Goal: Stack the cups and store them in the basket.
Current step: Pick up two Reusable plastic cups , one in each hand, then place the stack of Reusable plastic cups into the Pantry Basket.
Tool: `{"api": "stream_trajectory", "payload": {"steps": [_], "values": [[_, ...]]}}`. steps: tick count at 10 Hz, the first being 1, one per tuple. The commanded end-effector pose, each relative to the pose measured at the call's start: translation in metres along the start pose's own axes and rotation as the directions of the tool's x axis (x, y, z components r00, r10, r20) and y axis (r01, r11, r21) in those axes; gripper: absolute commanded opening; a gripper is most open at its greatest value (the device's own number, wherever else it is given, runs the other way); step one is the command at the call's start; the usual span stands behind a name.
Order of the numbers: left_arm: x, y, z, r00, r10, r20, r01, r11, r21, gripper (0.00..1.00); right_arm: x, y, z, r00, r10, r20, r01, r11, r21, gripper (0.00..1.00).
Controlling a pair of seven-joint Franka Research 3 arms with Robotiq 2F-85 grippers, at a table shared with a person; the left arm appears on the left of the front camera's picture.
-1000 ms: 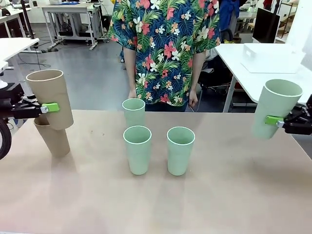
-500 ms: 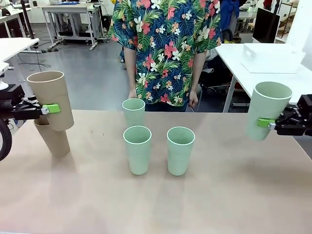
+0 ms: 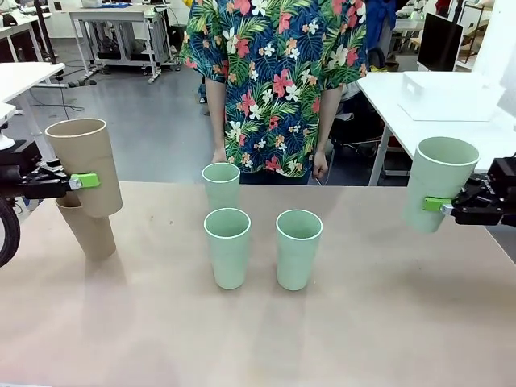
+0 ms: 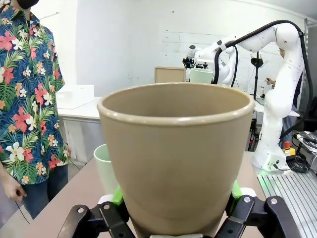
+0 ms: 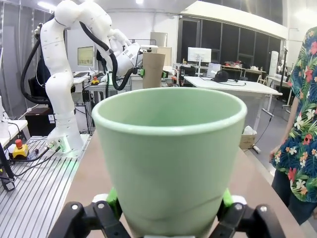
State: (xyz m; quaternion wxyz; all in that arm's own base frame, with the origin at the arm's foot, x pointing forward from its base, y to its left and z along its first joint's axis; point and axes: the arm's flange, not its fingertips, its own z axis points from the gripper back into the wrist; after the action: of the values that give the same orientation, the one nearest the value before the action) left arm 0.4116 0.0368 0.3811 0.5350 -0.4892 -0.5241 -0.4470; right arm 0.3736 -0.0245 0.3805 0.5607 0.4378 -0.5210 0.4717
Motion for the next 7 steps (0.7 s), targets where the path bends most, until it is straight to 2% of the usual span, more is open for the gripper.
{"api": "stream_trajectory", "payload": {"steps": [1,7], "values": [[0.0011,-0.0001,0.0,1.0,-0.003,0.0,0.003,1.0,0.0,0.85,0.0017,0.0,0.0005,1.0,0.009,-0.001,-0.009,1.0,-0.002,0.85],[0.0011,-0.0001,0.0,1.0,-0.003,0.0,0.003,1.0,0.0,0.85,0.0017,0.0,0.0005,1.0,0.009,-0.001,-0.009,1.0,-0.002,0.85]]}}
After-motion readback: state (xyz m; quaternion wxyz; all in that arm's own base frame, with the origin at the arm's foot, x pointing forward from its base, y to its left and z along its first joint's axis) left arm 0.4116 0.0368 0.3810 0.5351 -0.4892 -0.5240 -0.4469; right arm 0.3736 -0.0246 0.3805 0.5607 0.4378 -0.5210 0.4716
